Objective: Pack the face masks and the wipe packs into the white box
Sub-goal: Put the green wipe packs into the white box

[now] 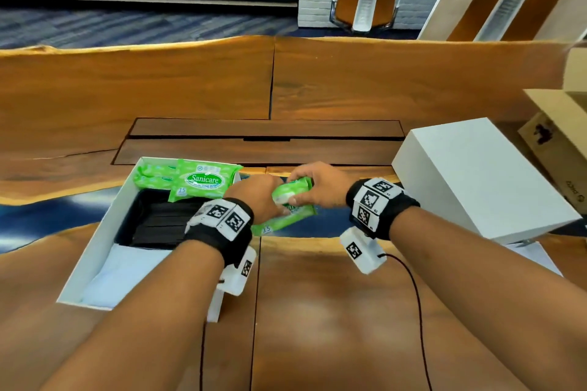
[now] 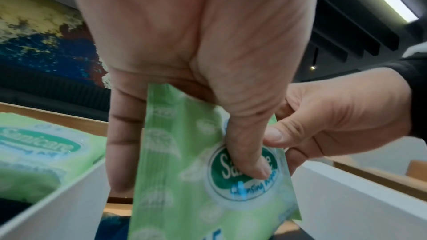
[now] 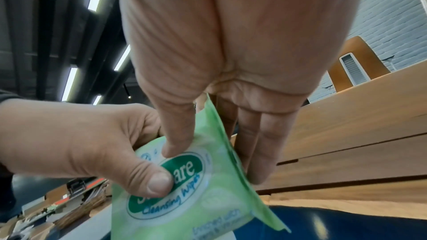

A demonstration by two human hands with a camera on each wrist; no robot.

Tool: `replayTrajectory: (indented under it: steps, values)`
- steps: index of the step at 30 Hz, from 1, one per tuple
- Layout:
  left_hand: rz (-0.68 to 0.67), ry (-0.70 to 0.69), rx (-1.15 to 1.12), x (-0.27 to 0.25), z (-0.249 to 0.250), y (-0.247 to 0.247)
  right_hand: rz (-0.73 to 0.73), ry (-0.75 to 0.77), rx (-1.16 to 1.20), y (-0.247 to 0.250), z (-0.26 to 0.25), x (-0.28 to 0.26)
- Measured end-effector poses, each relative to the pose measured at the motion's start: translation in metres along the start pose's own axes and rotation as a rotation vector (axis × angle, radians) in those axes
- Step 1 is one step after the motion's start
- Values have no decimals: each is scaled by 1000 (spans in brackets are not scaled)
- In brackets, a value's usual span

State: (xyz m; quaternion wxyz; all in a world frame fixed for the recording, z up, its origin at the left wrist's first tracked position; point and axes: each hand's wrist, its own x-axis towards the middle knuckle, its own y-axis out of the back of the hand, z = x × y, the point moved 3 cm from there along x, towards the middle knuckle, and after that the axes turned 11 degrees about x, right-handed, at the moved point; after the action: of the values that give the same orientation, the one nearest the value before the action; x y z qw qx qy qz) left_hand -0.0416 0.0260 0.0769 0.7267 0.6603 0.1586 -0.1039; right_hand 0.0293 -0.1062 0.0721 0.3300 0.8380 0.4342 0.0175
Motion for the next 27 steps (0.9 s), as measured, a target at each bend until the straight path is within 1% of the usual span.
replayTrajectory:
  steps: [3, 10, 12, 15, 18, 23, 27]
  values:
    - [42, 25, -85, -7, -17, 14, 53, 51, -9, 0, -19, 9]
    - [230, 84, 40, -29, -59, 35, 155, 79, -23, -16, -63, 30]
    - [247, 85, 96, -37, -71, 37, 175, 76, 17, -23, -74, 39]
    - [240, 90, 162, -46, -89, 36, 201, 65, 100, -35, -91, 52]
    - [241, 125, 216, -54, -109, 29, 187, 55, 152, -48, -109, 64]
    - [331, 173, 255, -60, -148, 20, 143, 3, 260, -73, -131, 87]
    - [323, 172, 261, -60, -178, 20, 112, -22, 317, -90, -142, 108]
